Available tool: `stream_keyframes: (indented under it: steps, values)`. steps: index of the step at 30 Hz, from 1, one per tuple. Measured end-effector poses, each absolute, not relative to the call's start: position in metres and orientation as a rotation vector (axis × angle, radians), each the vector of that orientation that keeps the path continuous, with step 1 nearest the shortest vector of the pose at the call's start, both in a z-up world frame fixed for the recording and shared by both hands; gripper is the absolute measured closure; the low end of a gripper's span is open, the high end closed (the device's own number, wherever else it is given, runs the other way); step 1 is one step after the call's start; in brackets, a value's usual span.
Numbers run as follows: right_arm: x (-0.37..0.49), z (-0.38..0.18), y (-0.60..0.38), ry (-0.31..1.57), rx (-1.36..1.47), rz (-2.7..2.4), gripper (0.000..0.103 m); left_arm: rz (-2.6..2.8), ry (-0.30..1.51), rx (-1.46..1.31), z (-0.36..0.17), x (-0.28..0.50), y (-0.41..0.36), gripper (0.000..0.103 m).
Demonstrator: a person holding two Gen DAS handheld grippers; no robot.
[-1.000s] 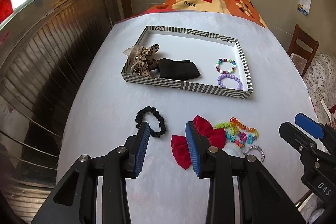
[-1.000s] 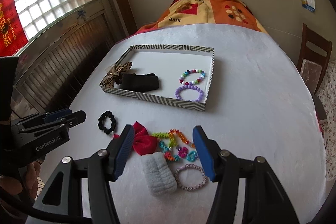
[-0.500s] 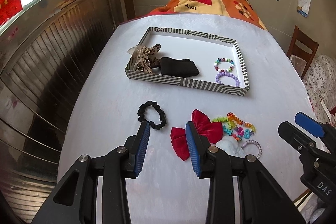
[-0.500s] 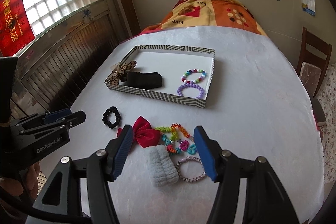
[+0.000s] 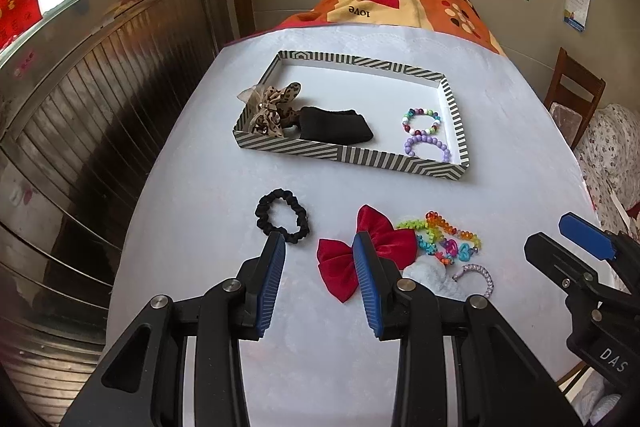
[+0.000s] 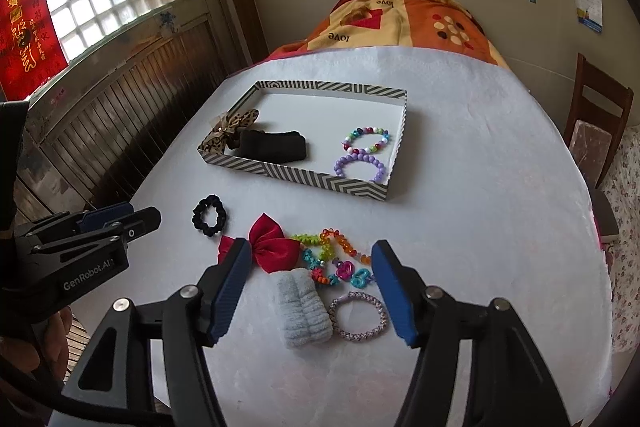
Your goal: Organize jewelry
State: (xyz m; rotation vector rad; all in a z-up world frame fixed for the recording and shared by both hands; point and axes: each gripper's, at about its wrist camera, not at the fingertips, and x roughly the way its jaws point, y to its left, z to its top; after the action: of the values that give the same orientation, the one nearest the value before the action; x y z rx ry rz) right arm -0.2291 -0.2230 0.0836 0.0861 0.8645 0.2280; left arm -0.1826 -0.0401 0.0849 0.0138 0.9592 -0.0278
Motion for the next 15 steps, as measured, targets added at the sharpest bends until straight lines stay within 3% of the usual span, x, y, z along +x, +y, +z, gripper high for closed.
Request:
stream_keyframes:
  steps: [15]
  values:
    - [-0.223, 0.069, -0.238, 0.903, 0.106, 0.208, 0.037, -0.035, 1.038, -0.131, 0.074, -0.162, -0.006, 0.078]
